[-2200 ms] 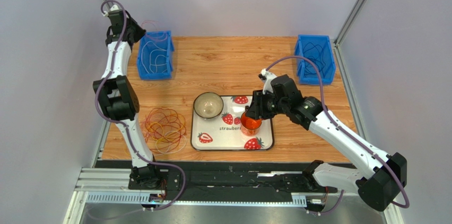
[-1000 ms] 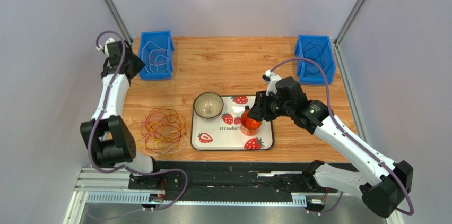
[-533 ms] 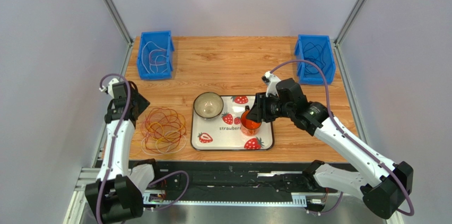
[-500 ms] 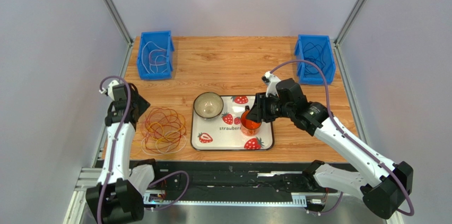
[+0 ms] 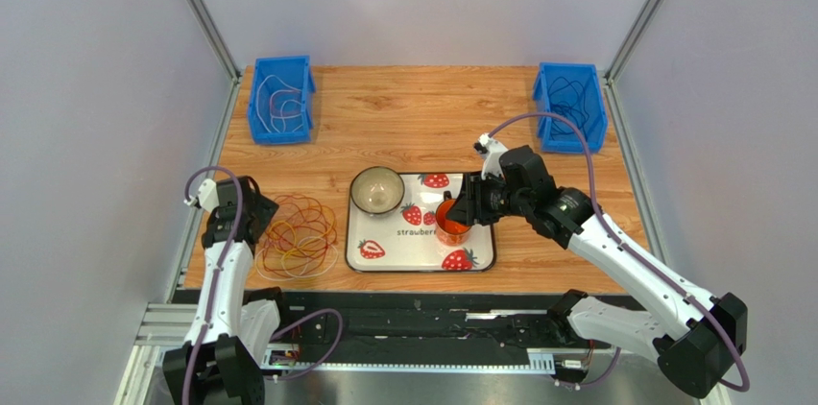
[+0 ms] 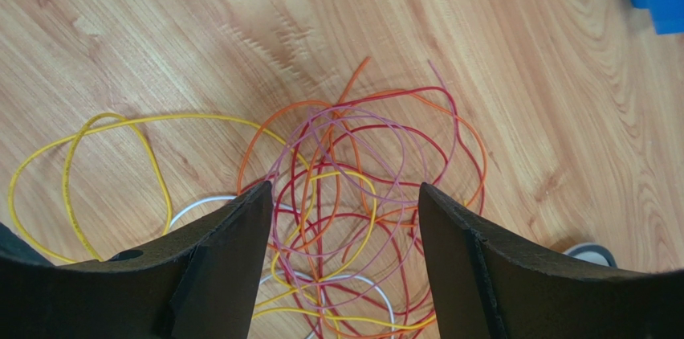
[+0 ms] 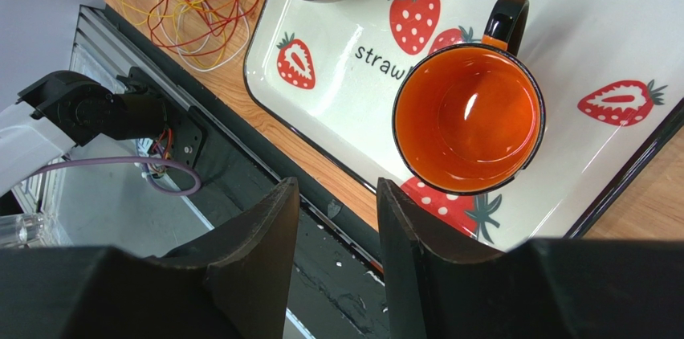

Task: Untangle the cables
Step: Place the cable in the bin.

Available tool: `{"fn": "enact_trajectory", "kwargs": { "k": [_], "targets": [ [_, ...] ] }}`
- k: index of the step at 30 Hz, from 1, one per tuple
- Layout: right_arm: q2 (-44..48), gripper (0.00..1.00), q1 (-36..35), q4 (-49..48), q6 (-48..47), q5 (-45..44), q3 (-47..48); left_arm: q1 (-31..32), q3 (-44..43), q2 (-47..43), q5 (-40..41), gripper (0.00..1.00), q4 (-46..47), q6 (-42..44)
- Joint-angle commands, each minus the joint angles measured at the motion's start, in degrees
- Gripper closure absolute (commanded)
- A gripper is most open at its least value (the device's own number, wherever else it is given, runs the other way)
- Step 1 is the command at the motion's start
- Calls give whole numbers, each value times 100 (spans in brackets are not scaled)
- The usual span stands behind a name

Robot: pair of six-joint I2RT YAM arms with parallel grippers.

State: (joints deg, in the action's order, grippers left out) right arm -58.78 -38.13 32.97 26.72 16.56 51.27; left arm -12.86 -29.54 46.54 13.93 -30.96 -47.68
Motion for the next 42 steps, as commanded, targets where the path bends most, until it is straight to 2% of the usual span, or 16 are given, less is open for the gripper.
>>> {"fn": "enact_trajectory", "kwargs": {
  "k": [1,14,25,34,42],
  "targets": [
    [-10,56,-37,-229,-149,-47,-99,-41,-34,424,189,25,414,-539],
    [-168,56,-37,-318,-193,14,-161,-67,36,1207,39,30,1267,-892],
    [-230,56,-37,-326,-202,-3,-170,-111,194,1577,118,42,1821,-962],
    [-274,56,-37,-335,-202,-21,-170,-120,142,1867,-84,44,1927,-1068],
    [-291,56,-37,-335,-202,-38,-178,-129,106,1710,-339,43,1620,-1129]
  ]
}}
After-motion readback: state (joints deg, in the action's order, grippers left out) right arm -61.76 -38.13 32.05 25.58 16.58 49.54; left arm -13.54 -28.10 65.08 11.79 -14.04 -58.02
